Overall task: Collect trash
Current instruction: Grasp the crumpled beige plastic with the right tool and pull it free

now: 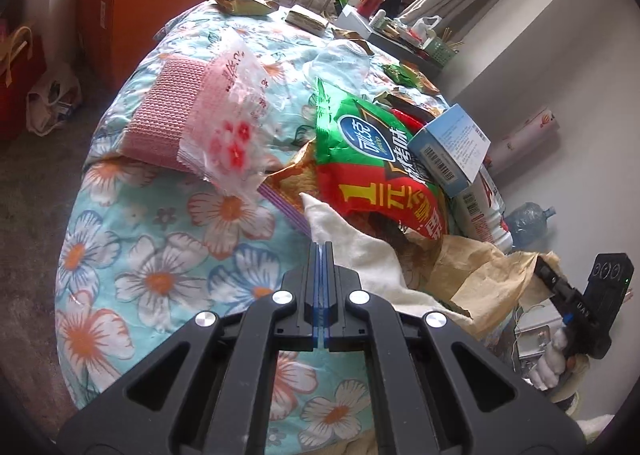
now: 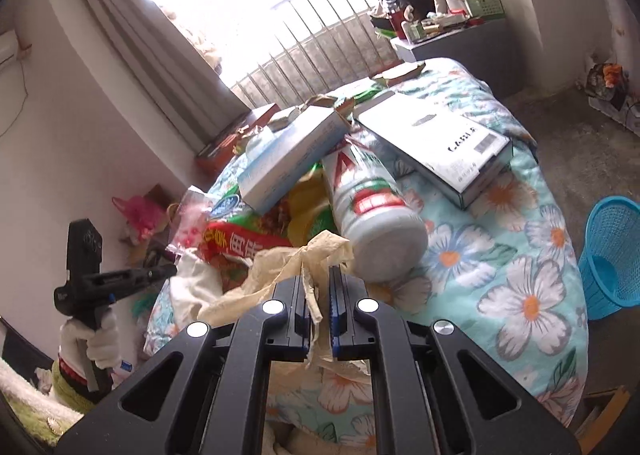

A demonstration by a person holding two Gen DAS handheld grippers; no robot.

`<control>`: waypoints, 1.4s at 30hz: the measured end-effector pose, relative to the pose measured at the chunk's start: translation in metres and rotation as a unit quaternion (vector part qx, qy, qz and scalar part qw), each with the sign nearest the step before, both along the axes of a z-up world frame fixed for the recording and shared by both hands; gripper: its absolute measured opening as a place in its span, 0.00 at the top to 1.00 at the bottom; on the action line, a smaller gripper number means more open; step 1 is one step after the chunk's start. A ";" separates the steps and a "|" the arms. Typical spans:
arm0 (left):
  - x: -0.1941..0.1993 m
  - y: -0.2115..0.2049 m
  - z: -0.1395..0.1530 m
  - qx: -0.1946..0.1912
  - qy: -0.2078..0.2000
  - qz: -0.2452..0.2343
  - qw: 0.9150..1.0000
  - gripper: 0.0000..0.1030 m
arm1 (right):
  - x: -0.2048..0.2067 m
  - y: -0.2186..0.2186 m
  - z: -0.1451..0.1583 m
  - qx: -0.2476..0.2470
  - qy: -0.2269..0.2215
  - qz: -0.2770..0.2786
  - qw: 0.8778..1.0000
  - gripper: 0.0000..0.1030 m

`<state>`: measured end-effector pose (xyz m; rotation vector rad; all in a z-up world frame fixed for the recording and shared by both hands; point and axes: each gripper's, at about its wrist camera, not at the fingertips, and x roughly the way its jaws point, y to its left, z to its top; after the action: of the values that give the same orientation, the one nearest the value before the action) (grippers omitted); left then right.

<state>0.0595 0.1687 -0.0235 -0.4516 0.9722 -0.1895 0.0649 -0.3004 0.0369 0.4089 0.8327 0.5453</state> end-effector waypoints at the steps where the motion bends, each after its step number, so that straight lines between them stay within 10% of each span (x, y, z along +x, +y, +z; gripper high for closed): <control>1: -0.003 0.003 -0.001 -0.003 0.000 0.001 1.000 1.00 | 0.003 0.008 0.003 -0.007 -0.008 0.003 1.000 0.93; 6: -0.005 0.002 -0.005 -0.011 -0.007 -0.002 1.000 1.00 | 0.013 0.072 -0.005 -0.117 -0.031 0.033 0.992 0.90; 9: -0.008 0.003 -0.006 -0.018 -0.012 -0.006 1.000 1.00 | 0.013 0.097 -0.019 -0.137 -0.016 0.071 0.988 0.57; 17: -0.008 0.014 -0.016 -0.039 -0.010 -0.009 0.999 1.00 | 0.010 0.125 -0.046 -0.208 0.016 0.124 0.970 0.40; 31: -0.004 0.018 -0.024 -0.047 -0.005 -0.001 0.999 1.00 | -0.002 0.093 -0.039 -0.130 0.055 0.121 0.983 0.40; 42: -0.019 0.016 0.005 -0.034 -0.048 0.017 0.998 1.00 | -0.021 0.134 -0.054 -0.264 -0.019 0.137 0.954 0.56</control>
<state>0.0402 0.1844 -0.0180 -0.5155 0.8663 -0.2124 0.0441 -0.1667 -0.0172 -0.2119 0.9668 0.5592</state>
